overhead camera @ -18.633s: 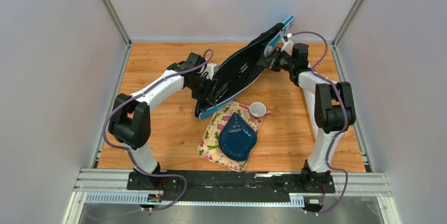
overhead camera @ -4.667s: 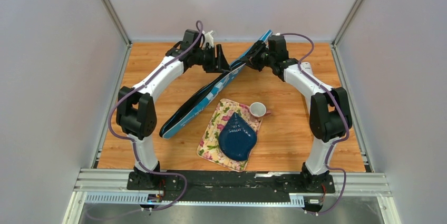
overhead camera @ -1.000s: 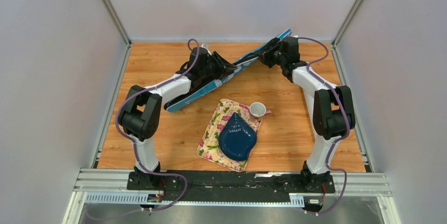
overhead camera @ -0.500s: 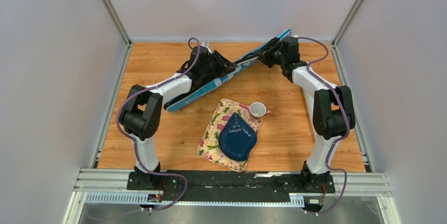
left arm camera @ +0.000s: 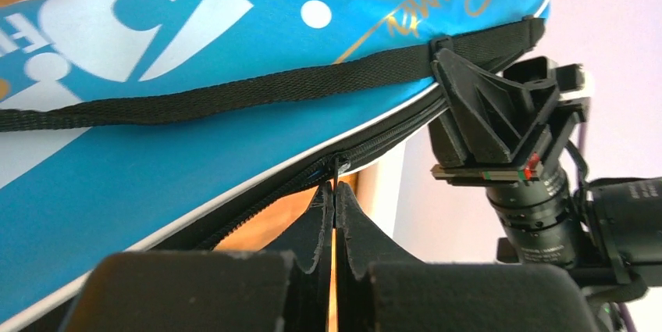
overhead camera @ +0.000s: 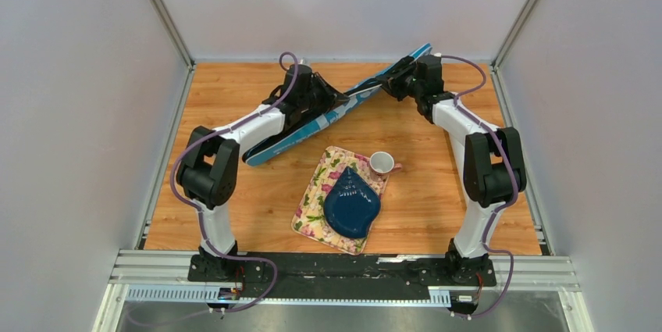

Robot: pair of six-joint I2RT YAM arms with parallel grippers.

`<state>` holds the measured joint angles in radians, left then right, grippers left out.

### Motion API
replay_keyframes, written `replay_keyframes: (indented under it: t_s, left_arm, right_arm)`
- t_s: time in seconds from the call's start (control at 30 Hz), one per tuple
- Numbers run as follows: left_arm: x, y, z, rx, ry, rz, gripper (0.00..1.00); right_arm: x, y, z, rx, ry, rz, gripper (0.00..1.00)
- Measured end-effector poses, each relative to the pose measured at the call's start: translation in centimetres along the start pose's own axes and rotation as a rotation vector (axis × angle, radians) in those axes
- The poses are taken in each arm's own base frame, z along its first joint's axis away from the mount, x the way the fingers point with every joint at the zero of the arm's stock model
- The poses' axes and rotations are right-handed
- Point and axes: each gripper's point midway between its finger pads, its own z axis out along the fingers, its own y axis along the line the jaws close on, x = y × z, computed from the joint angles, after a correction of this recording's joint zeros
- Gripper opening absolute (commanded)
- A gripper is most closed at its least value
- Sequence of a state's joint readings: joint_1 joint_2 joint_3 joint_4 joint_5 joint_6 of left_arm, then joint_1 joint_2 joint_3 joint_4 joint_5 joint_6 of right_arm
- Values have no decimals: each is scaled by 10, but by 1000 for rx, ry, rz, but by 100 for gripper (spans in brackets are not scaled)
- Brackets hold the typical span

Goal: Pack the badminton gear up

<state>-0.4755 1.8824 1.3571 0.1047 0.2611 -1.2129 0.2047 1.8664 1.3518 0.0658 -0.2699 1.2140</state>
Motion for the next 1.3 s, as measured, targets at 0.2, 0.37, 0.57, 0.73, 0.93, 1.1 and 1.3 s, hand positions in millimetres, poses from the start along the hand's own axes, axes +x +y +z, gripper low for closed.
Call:
replay_keyframes:
  t_s: [0.2, 0.37, 0.57, 0.73, 0.93, 1.1, 1.3]
  left_arm:
    - [1, 24, -28, -143, -22, 93, 0]
    - [4, 70, -94, -274, -70, 205, 0]
    - [8, 115, -160, -385, -116, 320, 0]
    - [12, 162, -210, -510, -178, 361, 0]
    - [10, 212, -242, -627, -240, 301, 0]
    - [4, 219, -248, -629, -276, 247, 0]
    - [10, 235, -247, -632, -266, 151, 0]
  right_arm:
    - [-2, -4, -3, -20, -31, -6, 0]
    - [-11, -3, -5, -38, -39, -5, 0]
    - [-34, -7, -10, -53, -52, 12, 0]
    - [-51, -17, -12, -49, -53, 35, 0]
    - [-52, -22, -11, -52, -13, 50, 0]
    - [-43, -23, -7, -54, 35, 52, 0]
    - [-40, -26, -5, -49, 50, 54, 0]
